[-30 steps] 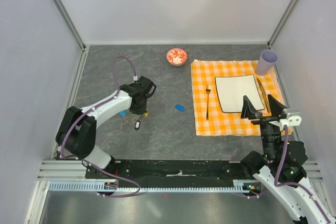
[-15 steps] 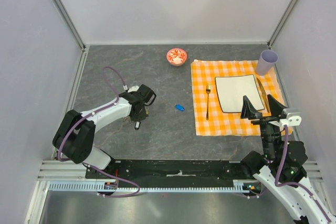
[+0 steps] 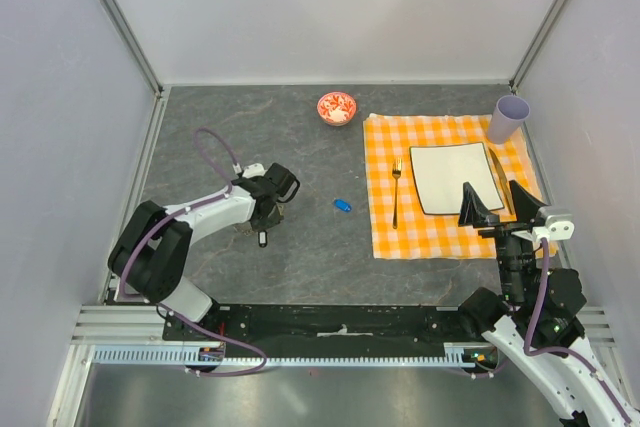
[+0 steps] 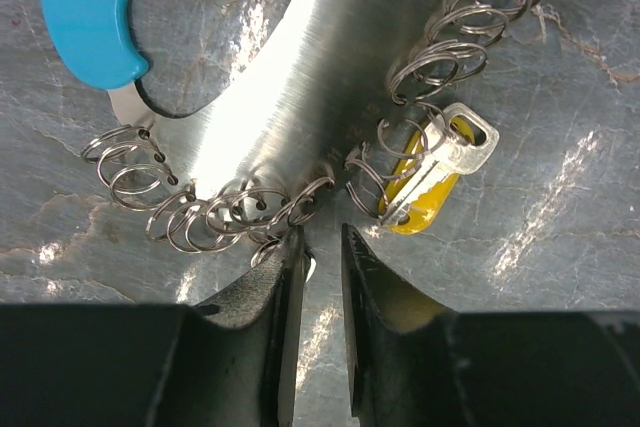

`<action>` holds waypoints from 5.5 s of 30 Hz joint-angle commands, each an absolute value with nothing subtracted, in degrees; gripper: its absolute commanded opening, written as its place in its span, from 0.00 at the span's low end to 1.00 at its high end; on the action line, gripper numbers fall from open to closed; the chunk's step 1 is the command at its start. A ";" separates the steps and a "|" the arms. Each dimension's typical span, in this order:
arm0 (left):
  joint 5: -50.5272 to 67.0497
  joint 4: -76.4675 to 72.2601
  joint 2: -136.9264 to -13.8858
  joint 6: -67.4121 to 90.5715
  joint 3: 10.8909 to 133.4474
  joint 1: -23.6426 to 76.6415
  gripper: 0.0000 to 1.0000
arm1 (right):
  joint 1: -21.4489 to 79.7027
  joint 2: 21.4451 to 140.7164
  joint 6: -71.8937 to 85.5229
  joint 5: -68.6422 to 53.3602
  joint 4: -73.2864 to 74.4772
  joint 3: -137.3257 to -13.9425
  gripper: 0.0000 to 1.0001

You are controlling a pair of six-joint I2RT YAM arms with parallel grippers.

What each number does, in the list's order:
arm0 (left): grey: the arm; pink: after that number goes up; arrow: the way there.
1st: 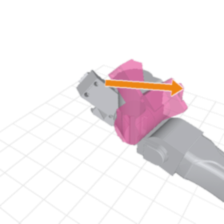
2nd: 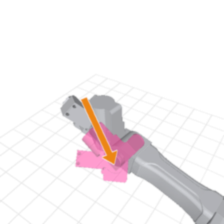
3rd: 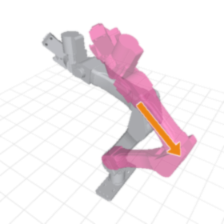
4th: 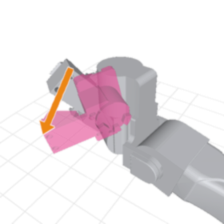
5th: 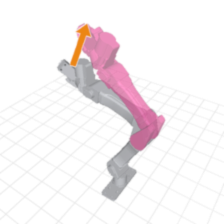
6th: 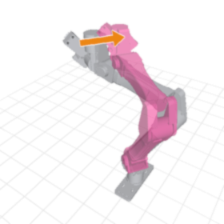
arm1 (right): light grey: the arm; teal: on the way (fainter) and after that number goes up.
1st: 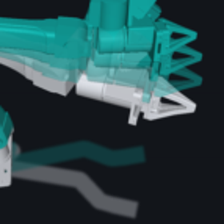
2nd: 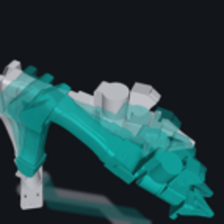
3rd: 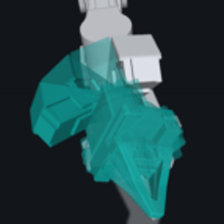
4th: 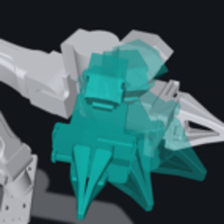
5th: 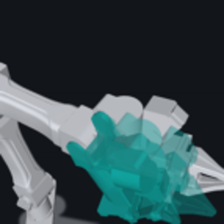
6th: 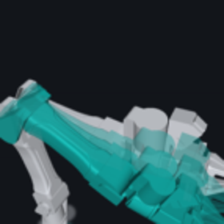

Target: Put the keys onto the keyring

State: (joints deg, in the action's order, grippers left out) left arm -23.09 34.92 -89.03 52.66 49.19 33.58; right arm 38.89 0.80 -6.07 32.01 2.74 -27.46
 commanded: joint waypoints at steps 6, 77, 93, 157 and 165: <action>-27.95 31.47 -88.07 58.09 47.20 33.66 0.29 | 39.37 0.35 -6.86 33.40 2.90 -28.04 0.98; -29.71 27.60 -83.32 52.39 45.44 30.67 0.25 | 40.08 0.26 -7.03 33.66 3.16 -28.04 0.98; -27.16 27.33 -83.93 51.15 46.58 30.67 0.17 | 40.08 0.26 -7.03 33.75 3.16 -27.95 0.98; 16.94 9.32 -24.35 -6.59 38.06 29.18 0.02 | 40.34 38.30 11.76 -10.36 12.40 -46.05 0.98; 34.51 7.21 -29.17 -5.72 37.71 29.18 0.02 | 40.43 45.44 13.98 -22.30 -5.04 -41.50 0.98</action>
